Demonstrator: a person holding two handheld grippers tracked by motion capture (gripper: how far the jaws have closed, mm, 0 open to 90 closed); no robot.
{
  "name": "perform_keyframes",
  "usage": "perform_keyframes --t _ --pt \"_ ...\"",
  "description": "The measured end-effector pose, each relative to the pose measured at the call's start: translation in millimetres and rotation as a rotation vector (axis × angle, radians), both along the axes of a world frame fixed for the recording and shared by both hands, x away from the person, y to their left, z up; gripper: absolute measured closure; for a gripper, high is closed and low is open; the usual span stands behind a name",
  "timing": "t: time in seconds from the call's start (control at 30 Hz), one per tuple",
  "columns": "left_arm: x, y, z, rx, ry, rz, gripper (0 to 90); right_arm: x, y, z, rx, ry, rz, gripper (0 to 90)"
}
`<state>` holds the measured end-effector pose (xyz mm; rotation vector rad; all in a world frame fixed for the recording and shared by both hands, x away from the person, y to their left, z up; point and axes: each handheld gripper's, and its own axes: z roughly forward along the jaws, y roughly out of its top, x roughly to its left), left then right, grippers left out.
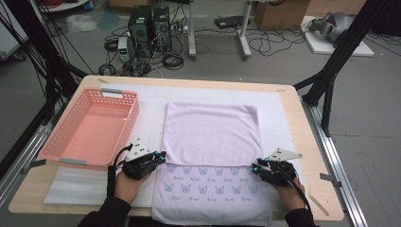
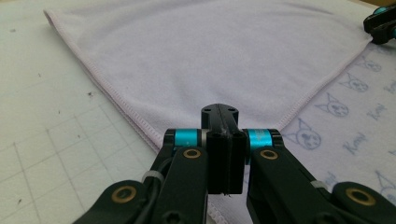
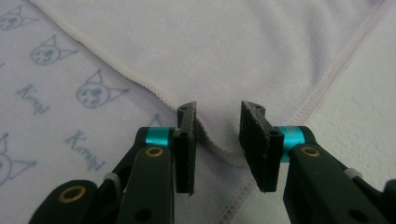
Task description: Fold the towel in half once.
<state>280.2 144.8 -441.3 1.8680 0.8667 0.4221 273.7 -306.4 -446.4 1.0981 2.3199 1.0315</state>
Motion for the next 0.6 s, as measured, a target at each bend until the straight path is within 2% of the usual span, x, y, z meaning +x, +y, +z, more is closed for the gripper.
perform_keyframes --t 0.03,0.1,0.13,0.23,0.3,0.37,0.47,0.53,0.6 --pt "0.7 -1.1 -1.2 0.004 0.003 0.015 82.1 -0.1 0.0 -0.1 0.0 0.001 -0.001 65.5" --pt "3.3 -5.2 -4.1 0.044 0.016 0.038 53.2 -0.3 -0.1 -0.1 0.001 0.001 -0.001 64.6" --pt "3.6 -7.9 -5.4 0.062 0.009 0.044 44.5 -0.5 -0.2 -0.1 0.001 0.003 -0.001 64.3" --pt "6.3 -15.4 -7.9 0.124 0.029 0.023 41.0 0.0 -0.6 -0.1 0.001 0.005 0.002 63.9" --pt "7.8 -18.7 -8.7 0.166 0.041 0.021 43.4 0.6 -1.0 -0.1 0.001 0.004 0.004 63.8" --pt "8.7 -22.0 -9.5 0.191 0.044 0.016 53.5 0.8 -1.0 -0.2 0.003 0.007 0.004 63.8" --pt "7.4 -23.9 -9.1 0.21 0.027 -0.01 68.7 1.4 -1.3 -0.2 0.005 0.008 0.008 63.9" --pt "6.4 -24.6 -9.2 0.207 0.018 -0.009 81.6 1.6 -1.2 -0.4 0.006 0.006 0.008 64.3" --pt "7.1 -21.9 -8.4 0.182 0.021 -0.006 85.1 1.8 -1.7 -0.2 0.013 0.01 0.005 65.2"
